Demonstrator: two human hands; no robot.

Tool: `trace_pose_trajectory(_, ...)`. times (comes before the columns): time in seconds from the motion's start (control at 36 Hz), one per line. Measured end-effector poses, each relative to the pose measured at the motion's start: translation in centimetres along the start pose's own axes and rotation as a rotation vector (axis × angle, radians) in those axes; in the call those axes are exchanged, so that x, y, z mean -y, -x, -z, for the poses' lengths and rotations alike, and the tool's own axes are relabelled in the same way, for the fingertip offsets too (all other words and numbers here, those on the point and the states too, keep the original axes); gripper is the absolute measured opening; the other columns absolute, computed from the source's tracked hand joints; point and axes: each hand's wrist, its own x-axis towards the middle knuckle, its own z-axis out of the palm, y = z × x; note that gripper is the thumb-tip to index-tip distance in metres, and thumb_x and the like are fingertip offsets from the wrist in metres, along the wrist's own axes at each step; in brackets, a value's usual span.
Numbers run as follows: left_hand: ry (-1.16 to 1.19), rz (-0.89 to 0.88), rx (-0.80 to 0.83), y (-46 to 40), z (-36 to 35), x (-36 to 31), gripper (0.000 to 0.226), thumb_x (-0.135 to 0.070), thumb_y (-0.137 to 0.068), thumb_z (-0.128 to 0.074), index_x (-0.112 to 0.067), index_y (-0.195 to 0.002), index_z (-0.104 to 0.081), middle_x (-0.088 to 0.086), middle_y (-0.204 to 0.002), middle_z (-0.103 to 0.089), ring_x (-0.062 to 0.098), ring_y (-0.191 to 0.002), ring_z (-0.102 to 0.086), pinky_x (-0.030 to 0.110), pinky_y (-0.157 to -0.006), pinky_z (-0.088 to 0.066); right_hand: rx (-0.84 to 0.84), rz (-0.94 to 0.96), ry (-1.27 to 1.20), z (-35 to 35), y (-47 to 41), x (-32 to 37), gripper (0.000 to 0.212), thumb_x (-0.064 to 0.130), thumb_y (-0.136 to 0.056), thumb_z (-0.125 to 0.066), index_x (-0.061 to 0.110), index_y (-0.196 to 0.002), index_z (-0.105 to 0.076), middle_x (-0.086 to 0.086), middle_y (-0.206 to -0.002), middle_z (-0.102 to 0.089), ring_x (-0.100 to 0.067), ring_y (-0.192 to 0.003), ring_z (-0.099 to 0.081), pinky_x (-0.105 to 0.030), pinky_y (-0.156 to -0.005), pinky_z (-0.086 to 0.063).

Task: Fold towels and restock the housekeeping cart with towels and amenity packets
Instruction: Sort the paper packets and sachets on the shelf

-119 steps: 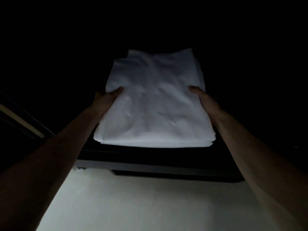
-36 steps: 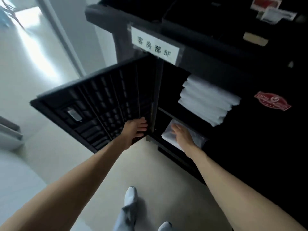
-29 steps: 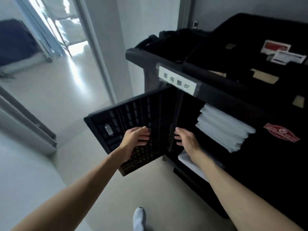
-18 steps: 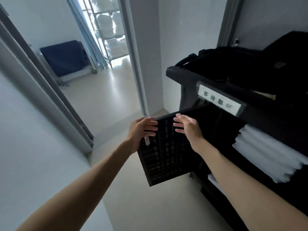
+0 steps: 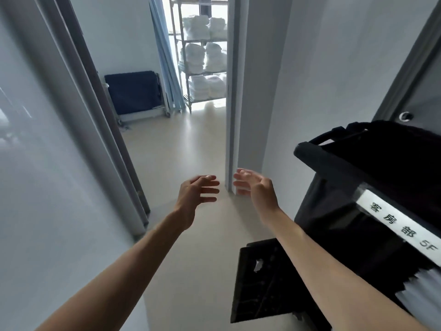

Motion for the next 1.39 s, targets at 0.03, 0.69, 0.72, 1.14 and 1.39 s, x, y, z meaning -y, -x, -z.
trace_pose_trajectory(0.03,0.0,-0.003,-0.007,-0.7,0.4,-0.3,0.024,-0.014,-0.101,-0.049,-0.005,-0.109,-0.07,0.013,-0.106,-0.075,0.03,-0.094,-0.072,0.038,-0.077,-0.059,0.004,-0.005,0.0,-0.5,-0.6,0.0,0.031,0.026,-0.101,-0.053,0.011,-0.124,-0.067,0.001,-0.109,-0.074,-0.016,-0.099,-0.07,-0.034,-0.088,-0.057)
trace_pose_trajectory(0.69,-0.03,-0.054,-0.309,-17.4,9.0,-4.6,0.029,-0.015,-0.102,-0.043,-0.009,-0.11,-0.07,0.007,-0.103,-0.077,0.024,-0.093,-0.073,0.031,-0.07,-0.057,0.132,-0.125,-0.247,-12.3,-21.7,-1.2,0.024,0.019,-0.099,-0.05,0.01,-0.109,-0.07,-0.007,-0.106,-0.075,-0.023,-0.098,-0.071,-0.042,-0.091,-0.057)
trace_pose_trajectory(0.72,-0.028,-0.05,-0.311,-18.5,9.4,-4.6,0.029,-0.015,-0.102,-0.042,-0.009,-0.109,-0.07,0.008,-0.103,-0.077,0.025,-0.094,-0.072,0.031,-0.071,-0.057,0.132,-0.124,-0.251,-12.8,-22.7,-1.4,0.024,0.019,-0.099,-0.05,0.011,-0.107,-0.071,-0.006,-0.106,-0.075,-0.023,-0.098,-0.071,-0.043,-0.092,-0.057)
trace_pose_trajectory(1.14,0.003,0.056,-0.114,-40.3,16.8,-5.3,0.025,-0.01,-0.101,-0.046,-0.005,-0.107,-0.069,0.016,-0.109,-0.073,0.028,-0.094,-0.07,0.038,-0.078,-0.058,-0.127,-0.177,-0.159,-21.8,-38.7,-3.9,0.027,0.022,-0.099,-0.052,0.008,-0.112,-0.071,-0.004,-0.102,-0.076,-0.021,-0.094,-0.072,-0.037,-0.085,-0.059)
trace_pose_trajectory(1.39,0.037,0.024,-0.043,-49.5,21.3,-9.1,0.025,-0.01,-0.1,-0.047,-0.005,-0.109,-0.069,0.015,-0.107,-0.074,0.027,-0.093,-0.071,0.037,-0.077,-0.058,-0.167,-0.115,-0.124,-27.7,-46.0,0.1,0.026,0.021,-0.1,-0.051,0.008,-0.112,-0.07,-0.006,-0.106,-0.075,-0.023,-0.097,-0.071,-0.037,-0.088,-0.058)
